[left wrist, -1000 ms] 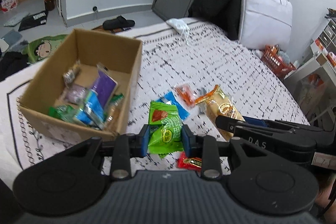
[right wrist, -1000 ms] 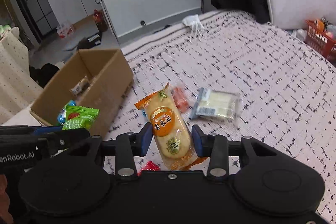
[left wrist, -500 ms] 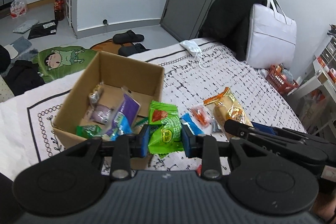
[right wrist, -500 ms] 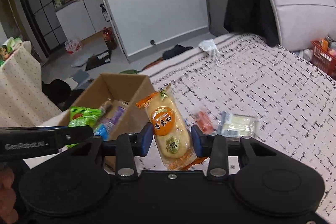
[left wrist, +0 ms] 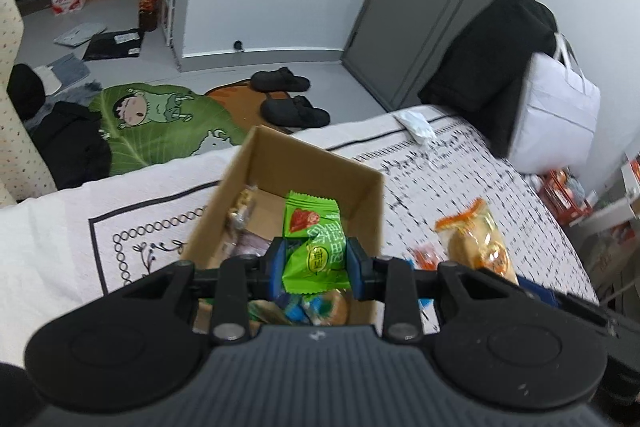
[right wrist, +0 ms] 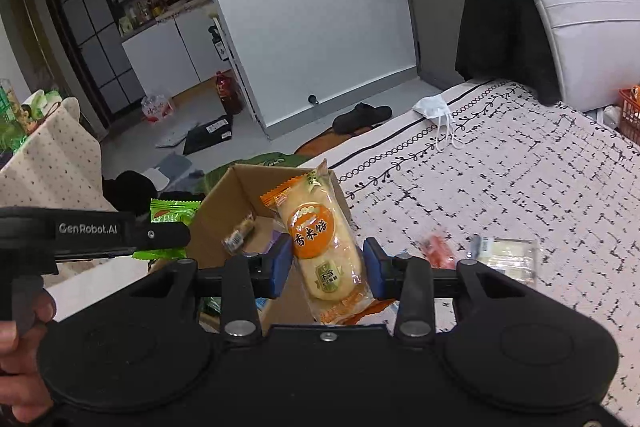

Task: Organize snacks
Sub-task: 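Carry both snacks over the box and open both tools to release them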

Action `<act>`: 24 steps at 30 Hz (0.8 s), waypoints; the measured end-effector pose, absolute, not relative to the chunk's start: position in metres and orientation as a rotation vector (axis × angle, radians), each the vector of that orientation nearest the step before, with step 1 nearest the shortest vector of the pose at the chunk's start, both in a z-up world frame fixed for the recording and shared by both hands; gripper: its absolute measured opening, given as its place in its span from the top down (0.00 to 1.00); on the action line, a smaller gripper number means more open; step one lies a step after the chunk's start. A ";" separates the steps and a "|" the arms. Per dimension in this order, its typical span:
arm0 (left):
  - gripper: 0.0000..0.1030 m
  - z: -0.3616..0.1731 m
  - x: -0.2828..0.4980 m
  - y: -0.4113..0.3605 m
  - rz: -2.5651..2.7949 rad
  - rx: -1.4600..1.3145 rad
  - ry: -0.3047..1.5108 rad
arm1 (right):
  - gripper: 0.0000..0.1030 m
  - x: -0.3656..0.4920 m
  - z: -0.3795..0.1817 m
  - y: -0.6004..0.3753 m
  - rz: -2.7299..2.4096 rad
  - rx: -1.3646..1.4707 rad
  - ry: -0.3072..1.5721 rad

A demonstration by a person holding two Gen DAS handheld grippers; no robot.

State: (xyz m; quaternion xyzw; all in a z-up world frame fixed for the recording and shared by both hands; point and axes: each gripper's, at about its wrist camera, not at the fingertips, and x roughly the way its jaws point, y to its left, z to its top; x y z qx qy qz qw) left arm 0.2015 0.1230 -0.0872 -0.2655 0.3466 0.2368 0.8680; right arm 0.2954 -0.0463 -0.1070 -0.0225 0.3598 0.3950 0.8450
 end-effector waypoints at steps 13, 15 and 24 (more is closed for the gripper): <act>0.70 -0.099 0.228 0.174 0.489 -0.618 0.724 | 0.63 0.298 -0.122 -0.019 0.805 0.009 0.785; 0.70 -0.104 0.233 0.178 0.483 -0.626 0.730 | 0.63 0.299 -0.125 -0.014 0.806 0.009 0.794; 0.69 -0.123 0.252 0.196 0.462 -0.667 0.757 | 0.63 0.314 -0.139 0.003 0.775 0.025 0.844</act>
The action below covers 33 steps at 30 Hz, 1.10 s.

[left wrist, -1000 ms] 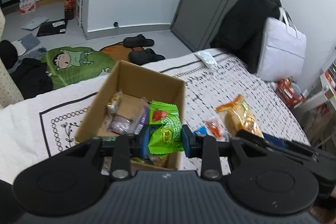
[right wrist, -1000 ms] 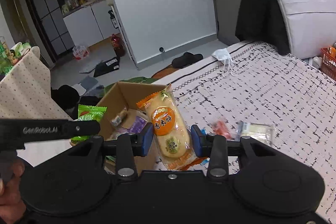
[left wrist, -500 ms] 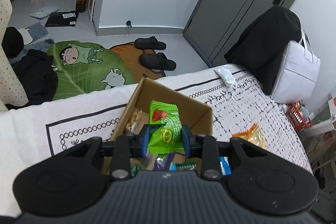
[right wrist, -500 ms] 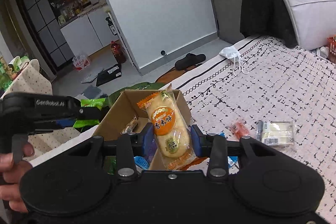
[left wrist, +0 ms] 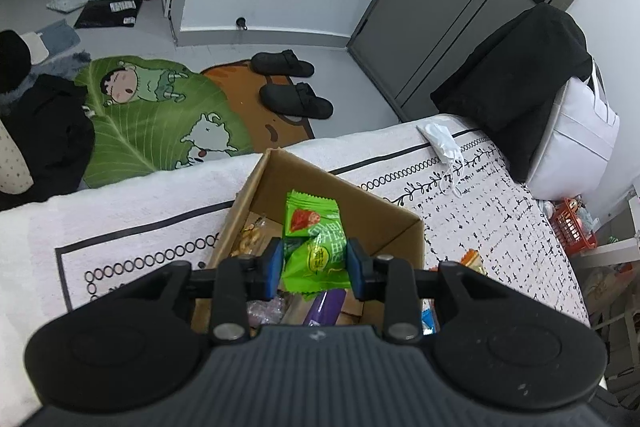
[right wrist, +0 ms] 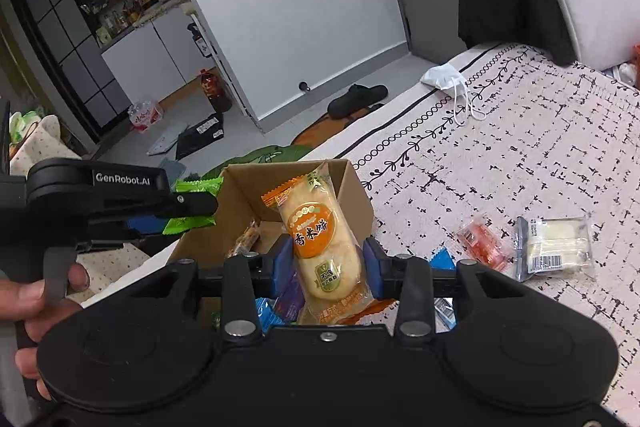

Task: Organize snacks
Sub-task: 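Carry both snacks over the box and open both tools to release them, then move both open tools back toward the red bar and remaining snacks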

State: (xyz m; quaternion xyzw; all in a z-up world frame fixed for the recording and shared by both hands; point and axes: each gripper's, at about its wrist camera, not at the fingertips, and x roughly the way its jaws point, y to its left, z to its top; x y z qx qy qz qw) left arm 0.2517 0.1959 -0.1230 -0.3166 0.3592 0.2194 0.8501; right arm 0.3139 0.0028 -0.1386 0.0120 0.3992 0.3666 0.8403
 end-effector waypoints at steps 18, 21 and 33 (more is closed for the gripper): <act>0.51 -0.128 0.249 0.210 0.464 -0.706 0.817 | 0.42 0.322 -0.148 0.034 0.746 0.026 0.871; 0.46 -0.127 0.245 0.206 0.476 -0.693 0.826 | 0.42 0.321 -0.144 0.028 0.740 0.009 0.878; 0.06 -0.107 0.228 0.181 0.477 -0.632 0.809 | 0.29 0.311 -0.114 -0.010 0.723 -0.012 0.825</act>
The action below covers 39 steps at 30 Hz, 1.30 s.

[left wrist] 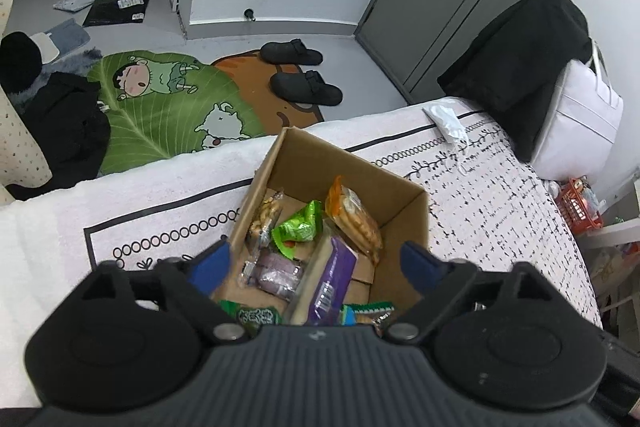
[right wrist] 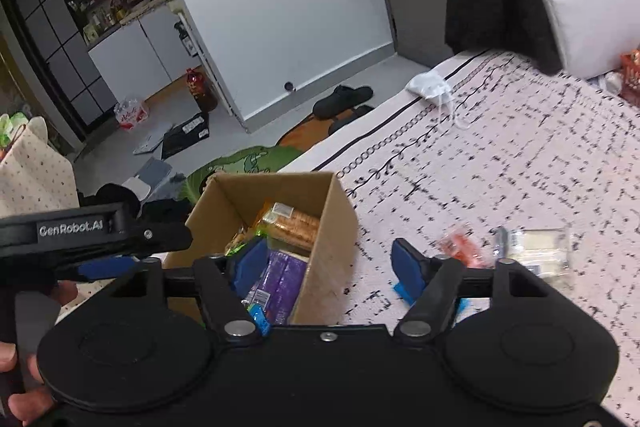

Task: Organize snacks
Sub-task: 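Move both open tools back toward the red bar and remaining snacks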

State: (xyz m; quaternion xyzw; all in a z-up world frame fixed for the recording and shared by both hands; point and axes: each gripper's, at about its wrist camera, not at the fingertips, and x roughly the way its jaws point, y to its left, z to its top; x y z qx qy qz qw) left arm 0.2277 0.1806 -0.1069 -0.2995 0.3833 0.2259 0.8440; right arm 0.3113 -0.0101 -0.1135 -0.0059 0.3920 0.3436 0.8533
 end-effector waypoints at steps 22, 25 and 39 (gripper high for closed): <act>0.00 -0.079 0.211 0.106 0.399 -0.561 0.792 | 0.00 0.308 -0.083 -0.111 0.661 0.016 0.804; 0.00 -0.079 0.211 0.093 0.384 -0.556 0.799 | 0.00 0.311 -0.084 -0.127 0.646 0.036 0.809; 0.00 -0.087 0.216 0.033 0.385 -0.512 0.838 | 0.00 0.313 -0.088 -0.185 0.632 0.040 0.789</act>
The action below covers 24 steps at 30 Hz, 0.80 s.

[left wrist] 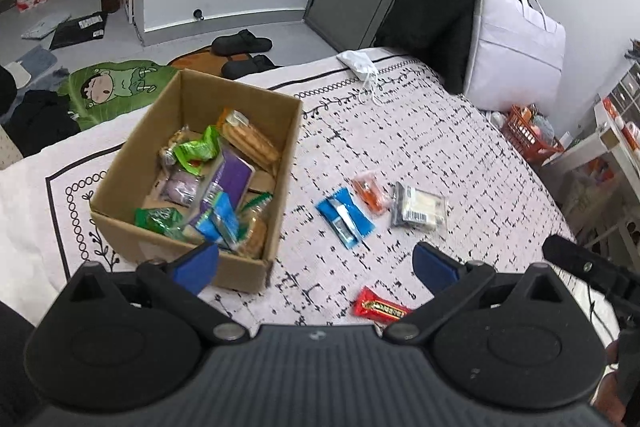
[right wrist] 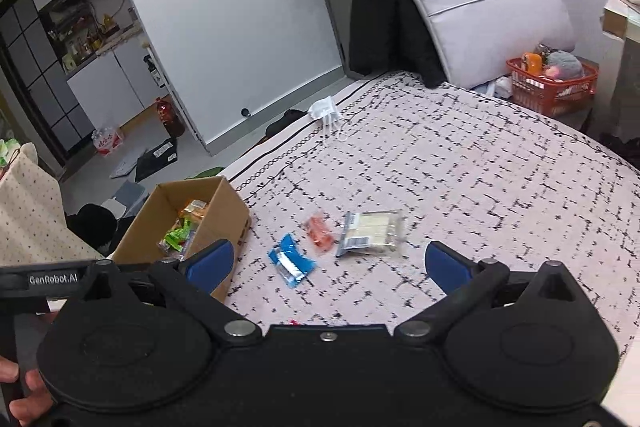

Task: Organize snacks
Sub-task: 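Move both open tools back toward the red bar and remaining snacks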

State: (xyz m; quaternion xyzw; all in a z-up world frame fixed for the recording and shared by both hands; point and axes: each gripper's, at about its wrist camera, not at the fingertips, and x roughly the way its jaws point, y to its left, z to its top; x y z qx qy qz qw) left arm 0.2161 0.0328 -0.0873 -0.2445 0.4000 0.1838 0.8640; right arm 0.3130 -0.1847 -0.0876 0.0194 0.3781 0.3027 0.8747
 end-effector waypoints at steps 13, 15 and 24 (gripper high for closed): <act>0.06 -0.121 0.228 -0.018 0.401 -0.563 0.900 | 0.00 0.321 -0.105 -0.210 0.664 0.013 0.832; 0.07 -0.128 0.231 -0.024 0.398 -0.574 0.911 | 0.00 0.322 -0.107 -0.211 0.662 0.007 0.837; 0.33 -0.165 0.248 -0.046 0.397 -0.660 0.963 | 0.01 0.330 -0.123 -0.212 0.653 0.016 0.883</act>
